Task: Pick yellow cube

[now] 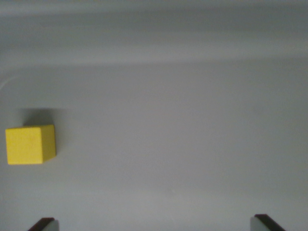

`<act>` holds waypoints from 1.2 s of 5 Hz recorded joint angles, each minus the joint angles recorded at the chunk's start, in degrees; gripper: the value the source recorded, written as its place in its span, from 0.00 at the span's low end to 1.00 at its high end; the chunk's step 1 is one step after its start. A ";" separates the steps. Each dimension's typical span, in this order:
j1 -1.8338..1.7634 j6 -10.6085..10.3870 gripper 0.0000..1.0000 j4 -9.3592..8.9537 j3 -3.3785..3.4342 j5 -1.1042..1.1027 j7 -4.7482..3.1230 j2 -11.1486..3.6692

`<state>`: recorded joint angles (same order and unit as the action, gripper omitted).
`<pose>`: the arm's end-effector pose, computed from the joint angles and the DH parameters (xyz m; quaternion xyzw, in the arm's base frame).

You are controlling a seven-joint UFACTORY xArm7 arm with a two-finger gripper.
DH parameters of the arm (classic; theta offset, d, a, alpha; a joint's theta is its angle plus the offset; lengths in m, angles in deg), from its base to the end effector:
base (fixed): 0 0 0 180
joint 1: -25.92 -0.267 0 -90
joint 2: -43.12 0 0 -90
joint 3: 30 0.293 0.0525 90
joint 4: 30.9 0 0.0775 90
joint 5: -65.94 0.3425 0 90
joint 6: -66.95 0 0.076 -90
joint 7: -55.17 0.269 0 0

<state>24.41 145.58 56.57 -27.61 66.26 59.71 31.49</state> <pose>0.5231 0.0366 0.2625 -0.9997 0.0065 0.0247 0.0051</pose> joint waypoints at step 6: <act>-3.46 -7.38 0.00 -0.80 1.52 -0.77 2.96 -7.78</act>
<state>20.95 138.20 55.77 -26.08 65.48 62.67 23.71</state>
